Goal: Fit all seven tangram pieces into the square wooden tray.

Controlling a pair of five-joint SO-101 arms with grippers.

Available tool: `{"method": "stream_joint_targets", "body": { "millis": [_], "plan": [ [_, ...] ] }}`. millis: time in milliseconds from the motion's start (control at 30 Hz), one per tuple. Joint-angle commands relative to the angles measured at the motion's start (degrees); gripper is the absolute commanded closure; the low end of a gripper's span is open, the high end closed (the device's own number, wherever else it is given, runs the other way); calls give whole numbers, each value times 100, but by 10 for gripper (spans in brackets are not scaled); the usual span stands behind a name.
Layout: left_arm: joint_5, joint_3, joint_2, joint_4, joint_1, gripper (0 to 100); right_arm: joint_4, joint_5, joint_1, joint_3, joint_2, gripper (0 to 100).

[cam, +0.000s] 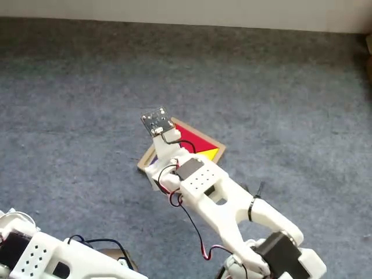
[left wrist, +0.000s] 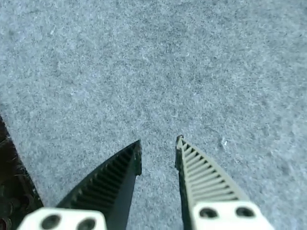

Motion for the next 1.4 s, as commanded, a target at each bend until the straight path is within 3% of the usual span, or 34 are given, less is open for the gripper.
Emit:
{"method": "stream_joint_targets", "body": {
  "millis": [0,67,400,600,1033,1367],
  "plan": [
    [70,-31,-66,-114,92,871,92,0,110,-365,-593,951],
    [70,-31,-66,-114,92,870,40,9,101,-365,-585,995],
    [70,-22,-66,-114,92,870,-453,26,119,-391,567,977],
    [70,-13,-66,-114,92,870,-919,730,101,-391,1095,977],
    [70,-13,-66,-114,92,870,-857,914,119,488,-1077,977],
    [70,-13,-66,-114,127,870,-1411,923,532,514,-312,977]
  ]
}}
